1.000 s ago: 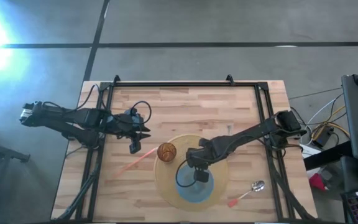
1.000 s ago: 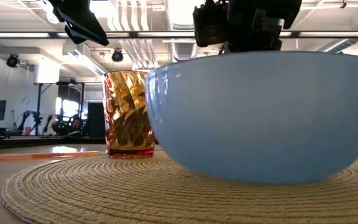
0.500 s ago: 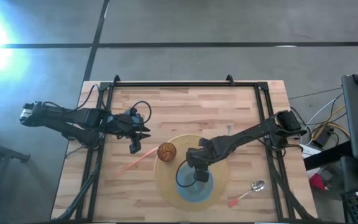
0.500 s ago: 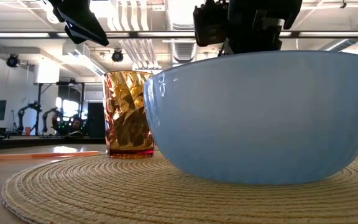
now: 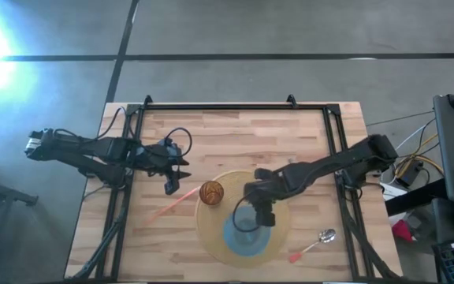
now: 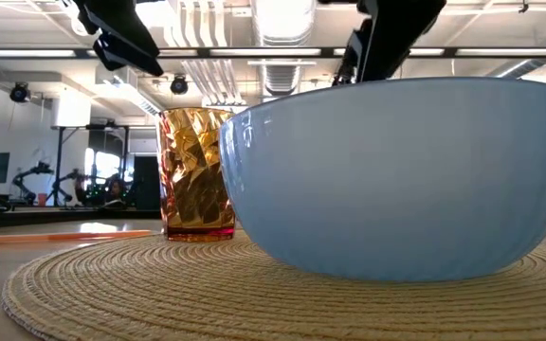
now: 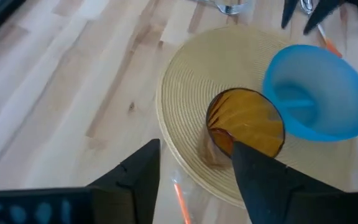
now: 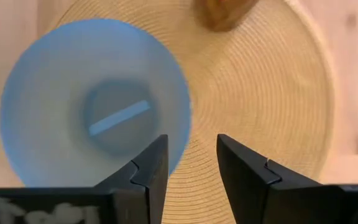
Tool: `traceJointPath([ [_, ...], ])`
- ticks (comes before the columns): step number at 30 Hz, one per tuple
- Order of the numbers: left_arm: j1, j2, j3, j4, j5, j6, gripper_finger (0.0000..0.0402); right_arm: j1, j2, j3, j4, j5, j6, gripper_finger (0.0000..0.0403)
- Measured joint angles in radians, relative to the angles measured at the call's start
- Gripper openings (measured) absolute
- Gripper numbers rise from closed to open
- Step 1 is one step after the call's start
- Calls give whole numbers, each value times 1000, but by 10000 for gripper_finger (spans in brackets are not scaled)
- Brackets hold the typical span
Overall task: Pick & Place Utensil
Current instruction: Put the orange straw into the brown cup on the brown mat
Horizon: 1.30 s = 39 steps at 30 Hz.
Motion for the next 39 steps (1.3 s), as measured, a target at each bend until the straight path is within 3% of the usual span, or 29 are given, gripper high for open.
traceJointPath([
  [8,-1,0,0,-24,96,-18,191,-1,-112,-18,-107,185,-7,119],
  [14,-5,0,31,-107,121,-55,191,0,-205,-85,-99,221,35,110],
  [20,-31,2,73,-252,145,-188,191,-3,-303,-166,-100,269,72,103],
  [28,-136,17,65,-322,170,-367,191,-16,-442,-259,-95,369,184,103],
  [39,-270,141,61,-350,121,-524,190,-34,-623,-391,-91,379,293,114],
])
